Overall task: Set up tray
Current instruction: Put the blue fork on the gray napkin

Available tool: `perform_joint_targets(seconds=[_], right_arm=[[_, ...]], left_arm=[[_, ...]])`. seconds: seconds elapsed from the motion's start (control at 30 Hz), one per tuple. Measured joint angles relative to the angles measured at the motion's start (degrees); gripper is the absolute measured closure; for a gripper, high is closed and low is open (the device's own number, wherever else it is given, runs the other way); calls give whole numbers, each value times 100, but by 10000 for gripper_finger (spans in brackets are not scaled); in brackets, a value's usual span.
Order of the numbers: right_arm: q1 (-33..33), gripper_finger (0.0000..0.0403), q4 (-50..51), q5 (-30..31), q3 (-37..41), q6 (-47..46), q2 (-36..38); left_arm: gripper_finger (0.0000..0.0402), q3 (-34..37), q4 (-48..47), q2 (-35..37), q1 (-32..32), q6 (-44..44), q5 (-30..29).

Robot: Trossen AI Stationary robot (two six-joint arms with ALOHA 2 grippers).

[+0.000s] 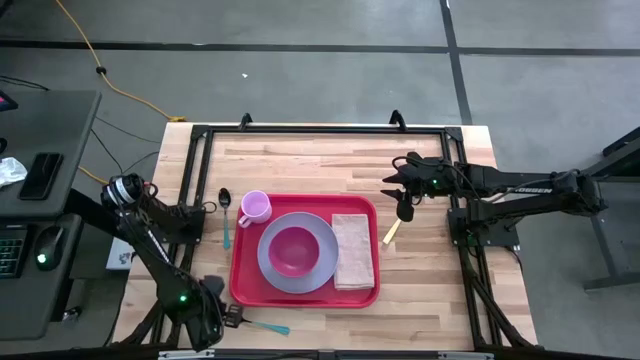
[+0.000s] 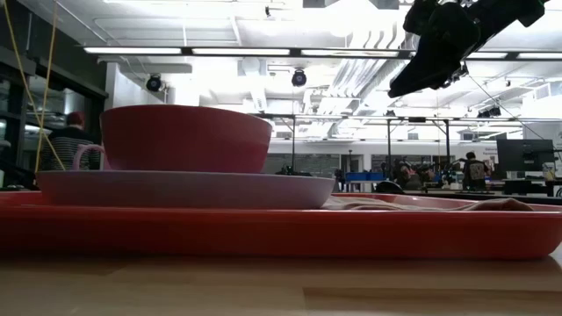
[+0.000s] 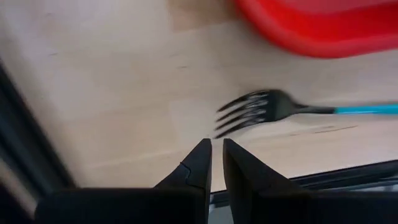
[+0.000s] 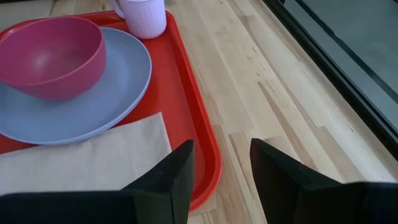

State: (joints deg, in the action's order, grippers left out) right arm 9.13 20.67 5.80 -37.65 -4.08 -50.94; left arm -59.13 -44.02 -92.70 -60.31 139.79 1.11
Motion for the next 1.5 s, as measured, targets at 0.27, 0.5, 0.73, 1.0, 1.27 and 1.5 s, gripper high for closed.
perform_joint_targets(seconds=[0.27,0.5,0.73,1.0,1.27,1.5], right_arm=[[0,267,0,0,0,0,-2],[0,267,0,4,0,-47,-2],[0,267,0,22,0,-62,-3],[0,267,2,22,0,-63,-4],[0,267,-6,24,0,-55,-4],[0,267,-16,44,0,-77,-4]], left_arm=[[330,0,-183,-9,-5,-20,92],[299,0,-139,-9,-7,-23,-454],[221,0,-121,-9,-7,-46,-420],[180,-9,-160,-147,-7,-45,-407],[192,-7,60,-463,-6,-45,-315],[206,-7,16,-475,-3,-43,-390]])
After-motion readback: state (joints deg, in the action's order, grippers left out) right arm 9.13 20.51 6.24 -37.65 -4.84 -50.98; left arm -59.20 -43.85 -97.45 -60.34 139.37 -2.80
